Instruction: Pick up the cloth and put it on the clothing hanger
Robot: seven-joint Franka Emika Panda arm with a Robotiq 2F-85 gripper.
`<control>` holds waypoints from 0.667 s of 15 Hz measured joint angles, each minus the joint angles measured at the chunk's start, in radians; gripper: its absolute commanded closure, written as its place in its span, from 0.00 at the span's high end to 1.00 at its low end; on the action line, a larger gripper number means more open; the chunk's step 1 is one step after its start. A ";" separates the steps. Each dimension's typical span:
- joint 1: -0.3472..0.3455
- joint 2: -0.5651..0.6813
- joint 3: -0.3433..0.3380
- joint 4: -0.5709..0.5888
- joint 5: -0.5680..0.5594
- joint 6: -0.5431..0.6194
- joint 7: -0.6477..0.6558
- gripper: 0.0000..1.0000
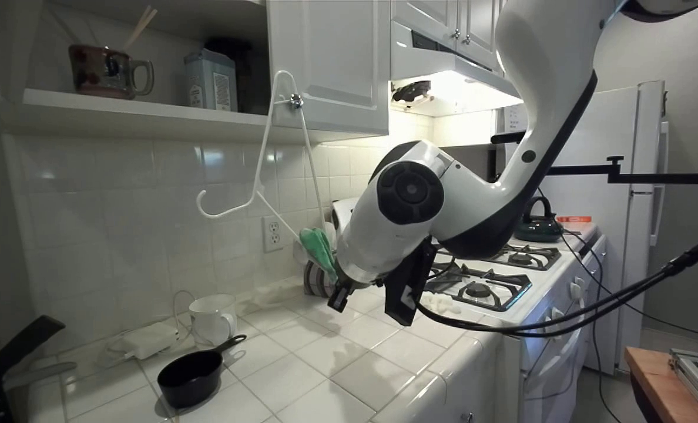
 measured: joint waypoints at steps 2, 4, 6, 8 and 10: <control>0.013 -0.009 0.019 -0.009 -0.026 0.078 -0.010 0.86; 0.014 -0.034 0.029 -0.028 -0.033 0.190 -0.018 1.00; -0.001 -0.066 0.029 -0.052 -0.029 0.332 -0.016 1.00; -0.034 -0.092 0.026 -0.078 -0.015 0.475 -0.013 1.00; -0.080 -0.109 0.017 -0.108 0.005 0.622 -0.016 1.00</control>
